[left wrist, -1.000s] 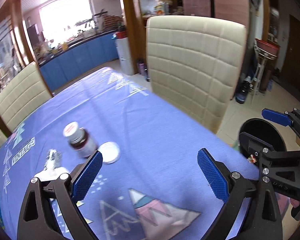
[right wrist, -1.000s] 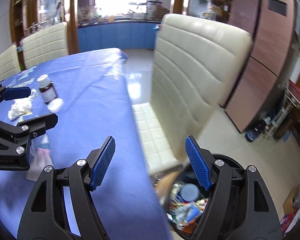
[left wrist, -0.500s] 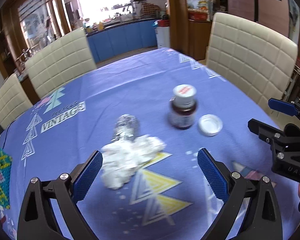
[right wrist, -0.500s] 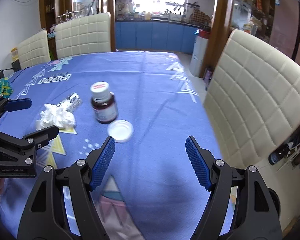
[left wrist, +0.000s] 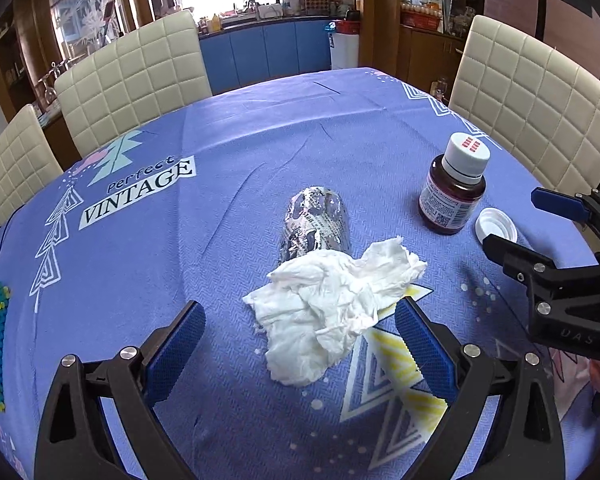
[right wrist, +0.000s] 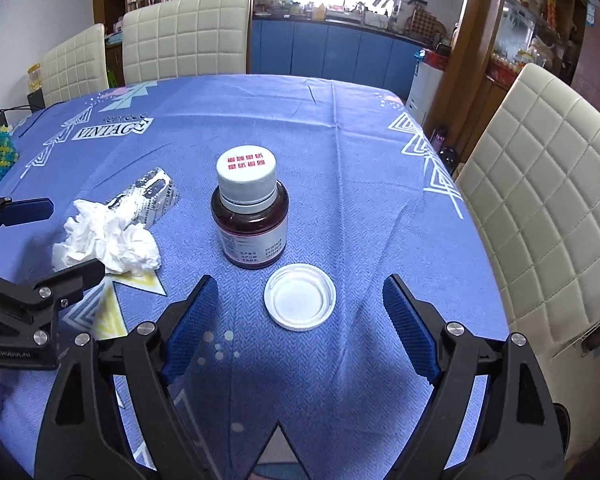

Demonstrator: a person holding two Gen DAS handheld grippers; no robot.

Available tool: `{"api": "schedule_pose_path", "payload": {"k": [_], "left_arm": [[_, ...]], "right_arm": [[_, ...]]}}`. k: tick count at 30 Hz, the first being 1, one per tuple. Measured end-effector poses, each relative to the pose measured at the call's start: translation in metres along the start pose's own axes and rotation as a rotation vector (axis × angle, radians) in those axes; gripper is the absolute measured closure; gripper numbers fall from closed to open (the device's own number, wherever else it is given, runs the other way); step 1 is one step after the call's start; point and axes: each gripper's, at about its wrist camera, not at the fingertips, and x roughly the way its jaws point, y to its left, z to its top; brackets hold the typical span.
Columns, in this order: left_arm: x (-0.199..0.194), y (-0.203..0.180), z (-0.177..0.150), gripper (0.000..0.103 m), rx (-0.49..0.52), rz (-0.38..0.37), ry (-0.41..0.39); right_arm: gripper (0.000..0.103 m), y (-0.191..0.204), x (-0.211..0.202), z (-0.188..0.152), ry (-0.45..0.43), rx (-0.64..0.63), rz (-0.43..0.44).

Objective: Collect trash
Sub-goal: 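Grasp the white tissue with the left gripper while the right grasps the white bottle cap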

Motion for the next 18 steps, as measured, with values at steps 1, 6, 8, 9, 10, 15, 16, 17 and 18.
{"api": "schedule_pose_path", "payload": {"k": [1,6,8,9,10,15,16,17,18], "left_arm": [[0.002,-0.002,0.001,0.010,0.006,-0.002,-0.005],[0.009,-0.004,0.003,0.019,0.020,-0.010,-0.019],[0.012,-0.003,0.003,0.034,0.013,-0.031,-0.006],[0.014,-0.002,0.003,0.043,0.010,-0.045,0.000],[0.014,-0.002,0.003,0.047,0.007,-0.068,0.003],[0.007,-0.010,0.001,0.082,0.033,-0.087,-0.006],[0.006,-0.011,0.000,0.082,0.033,-0.087,-0.005],[0.003,-0.012,-0.001,0.084,0.034,-0.080,-0.012],[0.002,-0.012,-0.002,0.084,0.035,-0.076,-0.013]], "right_arm": [[0.019,0.000,0.003,0.001,0.005,-0.001,-0.001],[0.020,-0.001,0.015,0.001,0.028,0.001,0.007],[0.023,-0.001,0.017,-0.001,0.035,-0.001,0.009],[0.030,0.000,0.018,-0.002,0.039,-0.004,0.015],[0.035,0.001,0.020,-0.003,0.048,-0.007,0.024],[0.060,-0.002,0.016,-0.005,0.050,0.005,0.060],[0.060,-0.004,0.014,-0.005,0.045,0.012,0.061],[0.061,-0.005,0.011,-0.006,0.040,0.012,0.057],[0.061,-0.005,0.008,-0.006,0.035,0.010,0.049]]}}
